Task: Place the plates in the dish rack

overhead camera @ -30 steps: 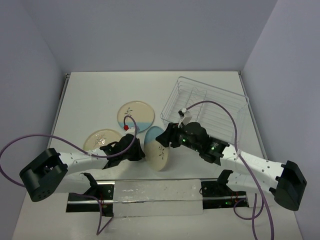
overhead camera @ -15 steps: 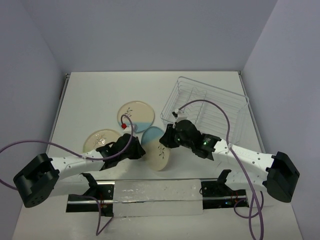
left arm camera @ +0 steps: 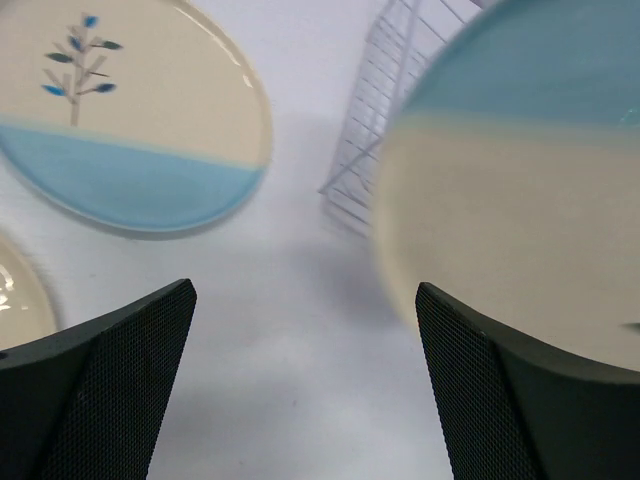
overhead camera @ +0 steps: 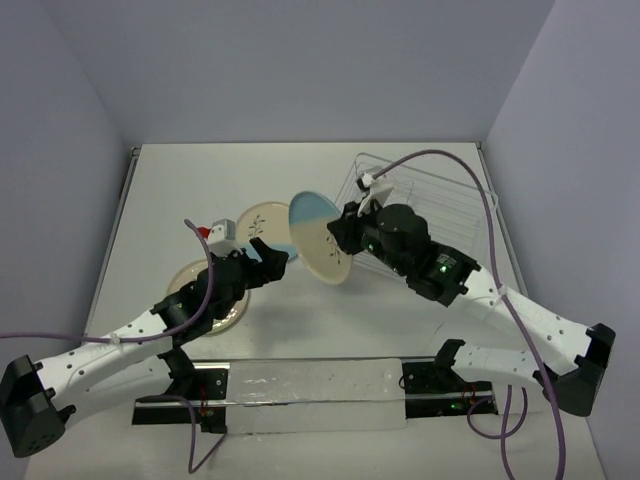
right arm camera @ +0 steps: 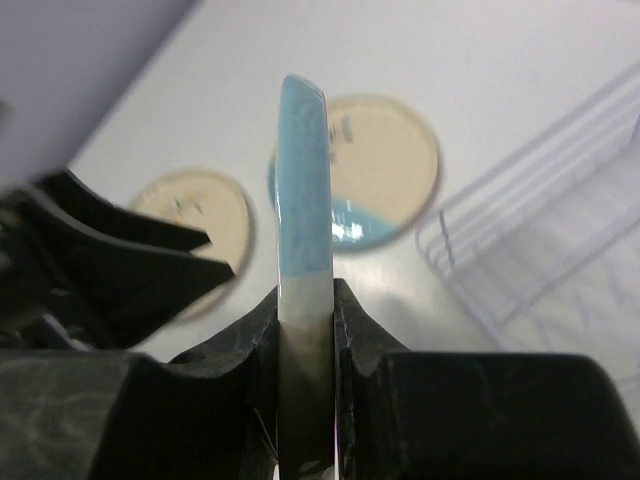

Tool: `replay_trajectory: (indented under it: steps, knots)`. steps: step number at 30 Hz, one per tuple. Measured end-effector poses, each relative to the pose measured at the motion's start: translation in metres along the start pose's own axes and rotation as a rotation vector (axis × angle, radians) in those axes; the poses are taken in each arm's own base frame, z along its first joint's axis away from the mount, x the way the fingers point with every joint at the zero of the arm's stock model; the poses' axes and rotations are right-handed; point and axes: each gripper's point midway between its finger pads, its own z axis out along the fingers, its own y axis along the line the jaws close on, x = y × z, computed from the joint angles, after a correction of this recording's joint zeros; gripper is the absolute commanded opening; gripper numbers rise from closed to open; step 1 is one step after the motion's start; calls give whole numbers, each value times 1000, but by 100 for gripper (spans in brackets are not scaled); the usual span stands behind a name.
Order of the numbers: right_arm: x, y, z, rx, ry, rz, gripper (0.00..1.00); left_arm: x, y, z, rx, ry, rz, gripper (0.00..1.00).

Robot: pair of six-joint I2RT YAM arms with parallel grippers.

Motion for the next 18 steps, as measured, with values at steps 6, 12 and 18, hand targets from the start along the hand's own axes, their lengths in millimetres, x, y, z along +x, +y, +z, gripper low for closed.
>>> replay_trajectory:
  steps: [6, 12, 18]
  knots:
    - [-95, -5, -15, -5, -202, -128, 0, -6, 22, 5, -99, -40, 23, 99]
    - [-136, -57, 6, 81, -211, -281, 0, -22, 44, 24, -170, -68, 29, 99]
    - [-128, -120, 39, 134, -62, -429, 0, -39, 54, 42, -170, -84, 39, 99]
